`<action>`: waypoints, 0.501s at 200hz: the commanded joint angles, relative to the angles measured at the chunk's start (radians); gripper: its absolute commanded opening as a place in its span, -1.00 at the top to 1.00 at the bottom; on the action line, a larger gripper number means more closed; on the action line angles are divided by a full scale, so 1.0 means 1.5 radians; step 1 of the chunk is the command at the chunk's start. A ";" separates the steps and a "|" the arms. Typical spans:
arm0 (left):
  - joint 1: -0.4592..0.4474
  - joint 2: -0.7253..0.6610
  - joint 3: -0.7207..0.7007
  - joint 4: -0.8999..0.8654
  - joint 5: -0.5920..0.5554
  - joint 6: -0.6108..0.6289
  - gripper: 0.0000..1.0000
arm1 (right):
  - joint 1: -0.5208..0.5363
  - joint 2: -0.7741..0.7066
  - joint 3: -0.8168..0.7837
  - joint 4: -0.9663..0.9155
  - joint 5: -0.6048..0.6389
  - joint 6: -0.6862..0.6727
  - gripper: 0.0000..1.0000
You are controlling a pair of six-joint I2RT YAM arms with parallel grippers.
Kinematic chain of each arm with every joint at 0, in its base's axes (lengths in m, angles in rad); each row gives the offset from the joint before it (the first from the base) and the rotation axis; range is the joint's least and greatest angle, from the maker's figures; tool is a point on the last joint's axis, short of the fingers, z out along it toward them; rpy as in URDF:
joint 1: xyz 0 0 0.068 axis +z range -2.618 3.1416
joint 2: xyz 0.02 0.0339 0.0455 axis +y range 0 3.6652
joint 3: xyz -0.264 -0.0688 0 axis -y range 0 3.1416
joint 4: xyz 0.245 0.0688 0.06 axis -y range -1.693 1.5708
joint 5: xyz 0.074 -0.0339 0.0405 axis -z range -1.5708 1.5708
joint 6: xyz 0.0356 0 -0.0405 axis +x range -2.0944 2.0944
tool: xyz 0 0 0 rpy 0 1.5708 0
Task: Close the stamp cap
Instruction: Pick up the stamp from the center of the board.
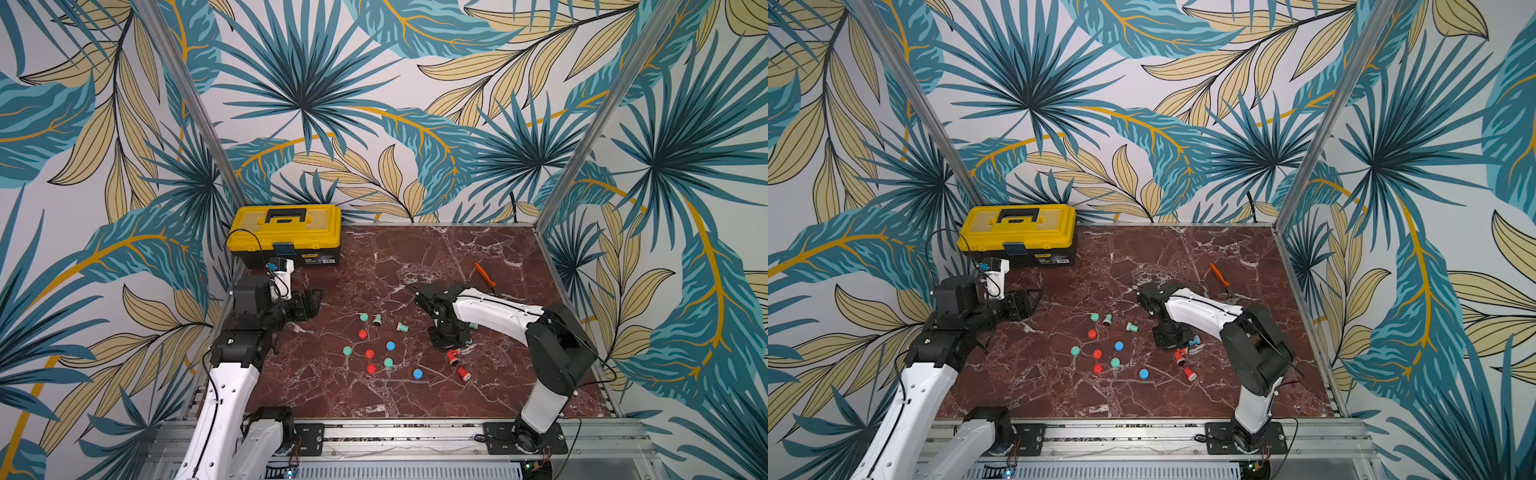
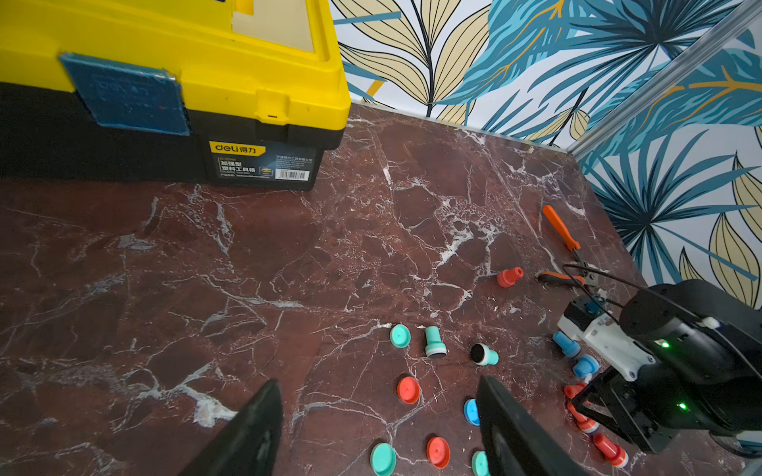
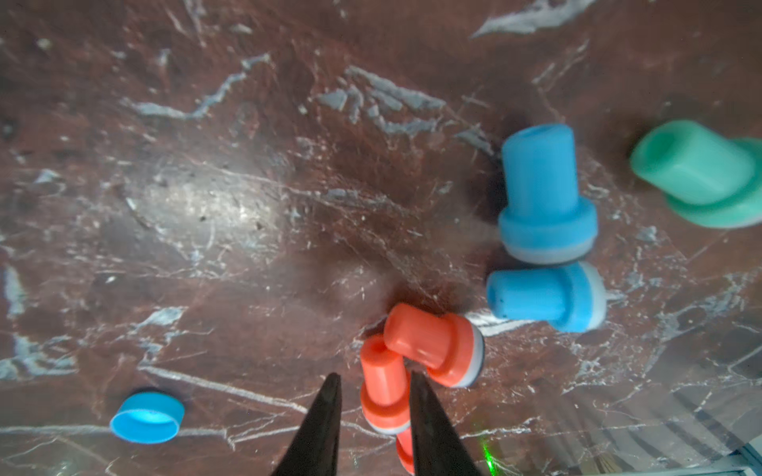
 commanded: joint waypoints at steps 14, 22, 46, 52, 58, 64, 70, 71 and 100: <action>0.003 0.002 0.004 0.009 0.001 -0.003 -0.52 | 0.011 0.032 0.014 -0.037 0.023 -0.015 0.39; 0.003 0.002 0.004 0.009 0.001 -0.003 -0.52 | 0.014 0.036 0.012 -0.038 0.023 -0.015 0.39; 0.004 -0.002 0.003 0.010 0.000 -0.003 -0.52 | 0.020 0.050 0.007 -0.038 0.023 -0.012 0.38; 0.003 -0.004 0.003 0.009 0.000 -0.003 -0.53 | 0.022 0.055 0.006 -0.039 0.024 -0.011 0.38; 0.003 -0.005 0.003 0.009 -0.001 -0.003 -0.52 | 0.023 0.057 0.006 -0.039 0.025 -0.010 0.39; 0.003 -0.005 0.003 0.009 0.000 -0.003 -0.53 | 0.024 0.060 0.006 -0.039 0.025 -0.010 0.38; 0.002 -0.006 0.003 0.009 -0.001 -0.003 -0.53 | 0.026 0.062 0.005 -0.039 0.026 -0.008 0.39; 0.003 -0.006 0.003 0.009 -0.001 -0.002 -0.53 | 0.026 0.063 0.005 -0.039 0.026 -0.008 0.39; 0.003 -0.007 0.003 0.009 0.000 -0.004 -0.53 | 0.030 0.068 -0.004 -0.033 0.025 0.002 0.39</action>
